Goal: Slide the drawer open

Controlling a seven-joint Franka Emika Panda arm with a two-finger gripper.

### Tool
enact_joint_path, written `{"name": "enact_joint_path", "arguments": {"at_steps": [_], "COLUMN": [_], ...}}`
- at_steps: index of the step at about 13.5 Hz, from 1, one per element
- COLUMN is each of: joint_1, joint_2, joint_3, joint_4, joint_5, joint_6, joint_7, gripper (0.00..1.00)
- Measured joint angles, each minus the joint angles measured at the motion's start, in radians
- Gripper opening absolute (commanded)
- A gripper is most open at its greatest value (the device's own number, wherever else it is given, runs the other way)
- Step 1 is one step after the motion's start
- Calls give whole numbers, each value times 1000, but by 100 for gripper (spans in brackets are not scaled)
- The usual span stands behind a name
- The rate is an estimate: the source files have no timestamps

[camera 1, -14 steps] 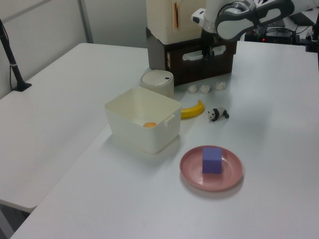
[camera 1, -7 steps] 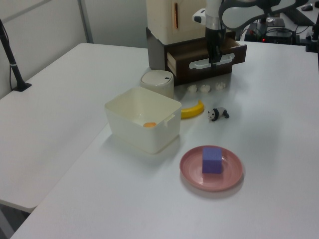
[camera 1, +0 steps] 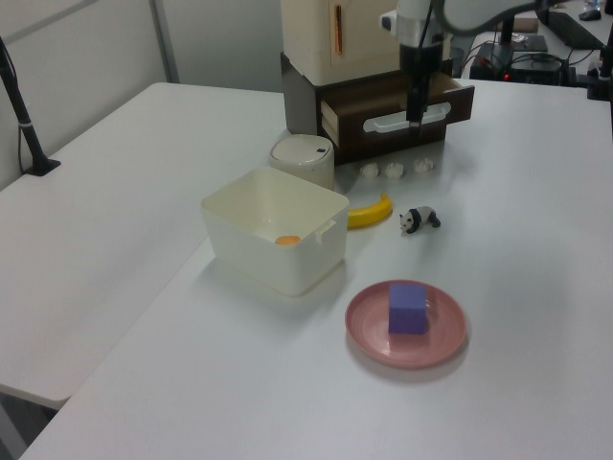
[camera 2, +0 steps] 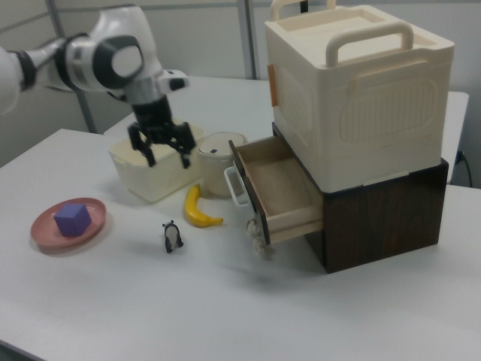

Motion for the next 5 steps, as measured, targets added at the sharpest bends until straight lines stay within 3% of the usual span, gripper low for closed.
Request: {"name": "enact_joint_path", "arguments": {"at_steps": [2,5], "joint_1": [-126,-206], "joint_2": [-61,-122], "joint_3": [135,174], "joint_4": [1,-2], "joint_5": [0,1], "joint_6": [-78,-147], "joint_7": [64,110], "gripper": [100,100]}}
